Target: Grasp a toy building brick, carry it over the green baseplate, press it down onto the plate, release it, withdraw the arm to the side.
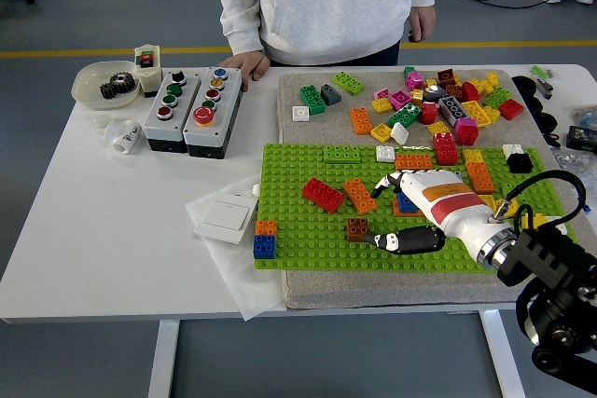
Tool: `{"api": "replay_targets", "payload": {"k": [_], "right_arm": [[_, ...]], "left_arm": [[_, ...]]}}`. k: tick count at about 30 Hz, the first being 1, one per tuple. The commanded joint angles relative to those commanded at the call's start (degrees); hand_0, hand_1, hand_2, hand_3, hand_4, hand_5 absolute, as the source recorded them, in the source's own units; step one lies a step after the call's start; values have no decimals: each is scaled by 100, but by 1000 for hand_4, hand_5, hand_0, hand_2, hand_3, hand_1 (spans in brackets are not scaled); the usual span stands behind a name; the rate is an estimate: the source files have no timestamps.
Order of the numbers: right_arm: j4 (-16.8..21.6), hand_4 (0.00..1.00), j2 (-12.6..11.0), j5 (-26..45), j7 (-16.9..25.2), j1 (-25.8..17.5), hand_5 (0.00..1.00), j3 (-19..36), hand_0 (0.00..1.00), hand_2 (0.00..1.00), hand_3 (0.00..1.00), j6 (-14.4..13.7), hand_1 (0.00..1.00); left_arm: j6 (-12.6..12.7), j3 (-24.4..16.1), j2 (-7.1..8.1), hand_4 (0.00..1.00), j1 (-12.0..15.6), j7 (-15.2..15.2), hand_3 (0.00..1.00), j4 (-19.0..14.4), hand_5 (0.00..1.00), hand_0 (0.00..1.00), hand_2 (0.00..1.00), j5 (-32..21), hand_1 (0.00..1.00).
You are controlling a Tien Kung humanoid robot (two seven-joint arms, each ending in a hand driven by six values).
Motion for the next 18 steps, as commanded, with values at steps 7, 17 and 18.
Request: {"api": "replay_targets", "payload": {"k": [7, 17, 18], "right_arm": [[-400, 884, 167, 111, 57, 149, 563, -132, 687, 730, 631, 91, 677], [-749, 885, 198, 166, 117, 177, 565, -130, 688, 728, 631, 173, 678], [-760, 885, 193, 162, 119, 167, 565, -121, 688, 728, 631, 177, 678]], "left_arm": [[-2, 17, 2, 619, 2, 0, 585, -6, 617, 780, 769, -5, 762], [12, 67, 15, 619, -23, -16, 587, -4, 617, 780, 770, -77, 761], [11, 70, 15, 619, -26, -14, 587, -4, 617, 780, 770, -77, 761]]}}
